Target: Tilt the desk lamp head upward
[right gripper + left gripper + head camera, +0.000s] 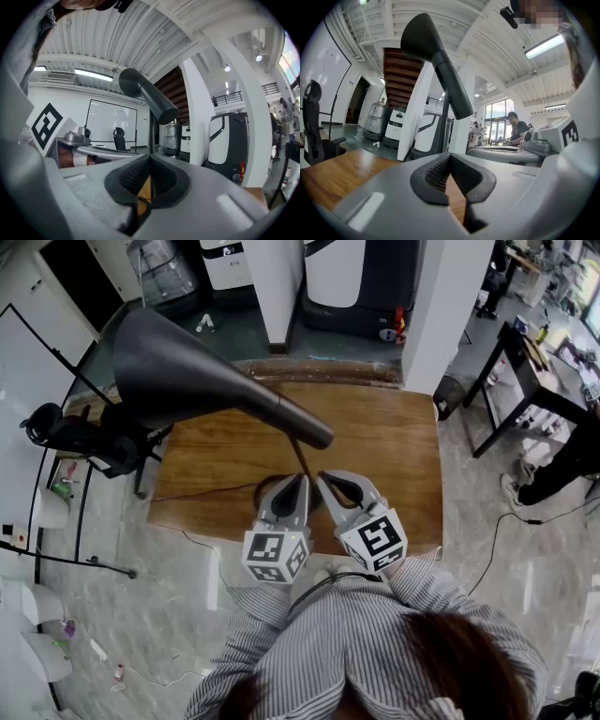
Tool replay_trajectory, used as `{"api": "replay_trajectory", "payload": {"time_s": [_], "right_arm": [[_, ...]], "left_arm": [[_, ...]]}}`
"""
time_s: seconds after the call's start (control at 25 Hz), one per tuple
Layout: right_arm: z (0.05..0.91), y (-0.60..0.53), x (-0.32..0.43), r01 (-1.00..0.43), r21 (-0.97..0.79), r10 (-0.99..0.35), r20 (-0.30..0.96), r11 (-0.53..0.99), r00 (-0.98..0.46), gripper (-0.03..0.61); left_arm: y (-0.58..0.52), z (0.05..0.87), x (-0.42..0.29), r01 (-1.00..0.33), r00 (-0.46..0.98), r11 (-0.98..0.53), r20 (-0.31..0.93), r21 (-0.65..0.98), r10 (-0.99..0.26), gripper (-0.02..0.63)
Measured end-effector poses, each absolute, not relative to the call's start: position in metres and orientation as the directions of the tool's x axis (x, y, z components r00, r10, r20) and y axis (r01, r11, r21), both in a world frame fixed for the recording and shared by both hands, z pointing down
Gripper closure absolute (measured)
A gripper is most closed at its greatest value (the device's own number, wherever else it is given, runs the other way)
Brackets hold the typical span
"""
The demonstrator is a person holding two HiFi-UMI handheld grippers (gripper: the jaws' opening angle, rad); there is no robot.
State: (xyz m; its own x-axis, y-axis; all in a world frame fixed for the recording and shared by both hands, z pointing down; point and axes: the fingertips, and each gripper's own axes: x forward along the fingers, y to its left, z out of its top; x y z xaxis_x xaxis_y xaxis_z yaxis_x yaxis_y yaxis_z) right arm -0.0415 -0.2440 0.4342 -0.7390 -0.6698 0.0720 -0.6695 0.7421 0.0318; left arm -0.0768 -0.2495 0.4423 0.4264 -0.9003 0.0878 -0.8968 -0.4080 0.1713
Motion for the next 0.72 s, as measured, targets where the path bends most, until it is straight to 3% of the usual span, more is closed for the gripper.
{"api": "replay_trajectory", "payload": {"time_s": [0.72], "right_arm": [[0.4398, -0.2383, -0.0429, -0.648, 0.014, -0.645, 0.1, 0.762, -0.757, 0.577]], "left_arm": [[-0.2461, 0.4477, -0.0749, -0.888, 0.435, -0.407, 0.102, 0.216, -0.895, 0.611]]}}
